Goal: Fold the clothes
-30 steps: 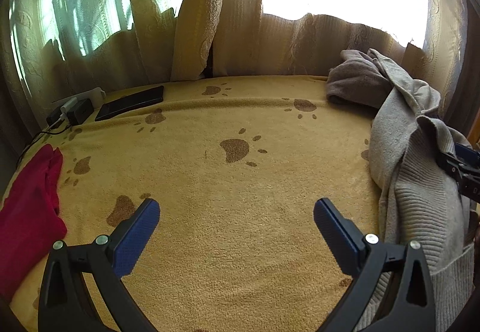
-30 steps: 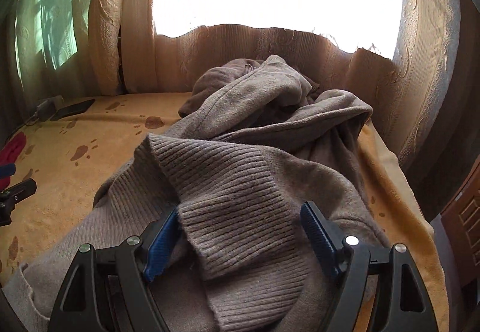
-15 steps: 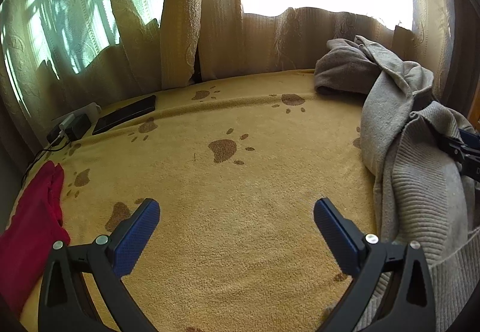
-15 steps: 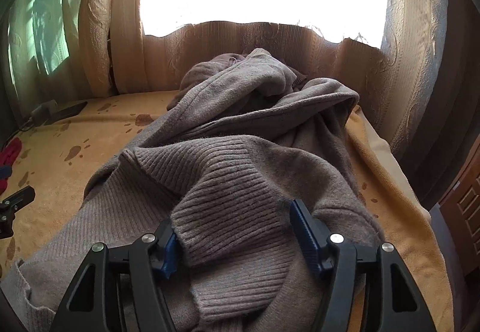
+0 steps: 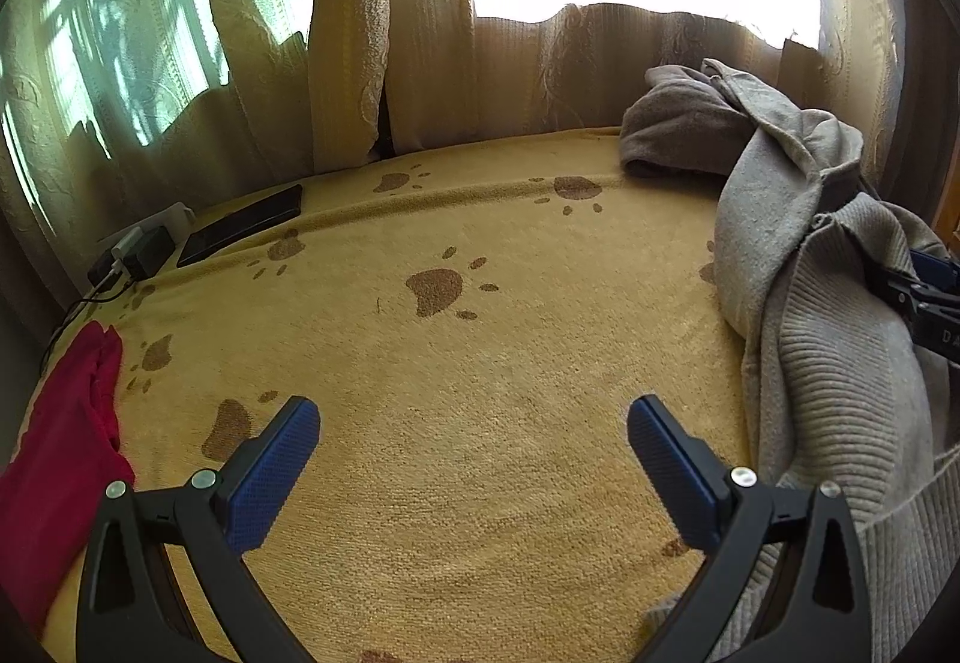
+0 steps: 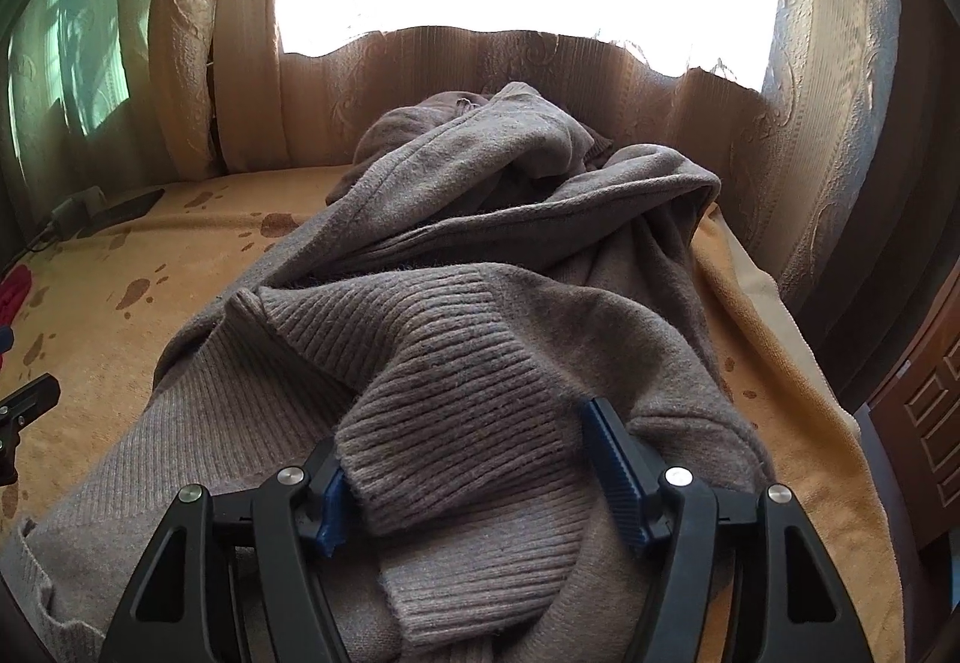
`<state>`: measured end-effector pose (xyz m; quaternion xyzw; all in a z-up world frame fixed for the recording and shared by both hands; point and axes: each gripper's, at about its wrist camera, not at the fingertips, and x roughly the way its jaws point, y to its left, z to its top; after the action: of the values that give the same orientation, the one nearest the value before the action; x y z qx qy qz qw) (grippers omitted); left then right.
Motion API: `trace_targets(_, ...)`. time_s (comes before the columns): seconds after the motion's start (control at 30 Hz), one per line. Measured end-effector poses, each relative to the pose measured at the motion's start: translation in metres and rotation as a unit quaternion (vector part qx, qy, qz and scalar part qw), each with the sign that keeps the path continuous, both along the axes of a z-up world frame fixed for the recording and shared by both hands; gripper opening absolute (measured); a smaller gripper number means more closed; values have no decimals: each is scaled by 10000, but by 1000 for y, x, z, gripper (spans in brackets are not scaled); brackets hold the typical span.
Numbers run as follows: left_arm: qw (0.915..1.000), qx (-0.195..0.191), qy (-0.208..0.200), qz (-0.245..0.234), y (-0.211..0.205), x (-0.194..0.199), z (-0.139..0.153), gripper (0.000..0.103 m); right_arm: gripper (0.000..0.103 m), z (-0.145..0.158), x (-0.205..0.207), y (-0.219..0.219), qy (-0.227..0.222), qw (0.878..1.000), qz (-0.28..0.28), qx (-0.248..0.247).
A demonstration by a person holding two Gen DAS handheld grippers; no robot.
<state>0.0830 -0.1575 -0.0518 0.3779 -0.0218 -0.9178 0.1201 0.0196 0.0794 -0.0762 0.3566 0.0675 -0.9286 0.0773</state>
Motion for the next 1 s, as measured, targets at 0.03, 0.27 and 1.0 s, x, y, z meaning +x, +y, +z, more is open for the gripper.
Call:
trace_targets(0.03, 10000, 0, -6, -6, 0, 0, 0, 103, 71, 0, 0, 0, -4, 10000, -9, 9)
trace_targets(0.27, 10000, 6, -52, -39, 2, -1, -2, 103, 76, -6, -3, 0, -99, 9999, -54, 67)
trace_targets(1.0, 9992, -32, 29, -408, 30, 5, 7, 103, 24, 30, 39, -29, 678, 9926, 158, 992)
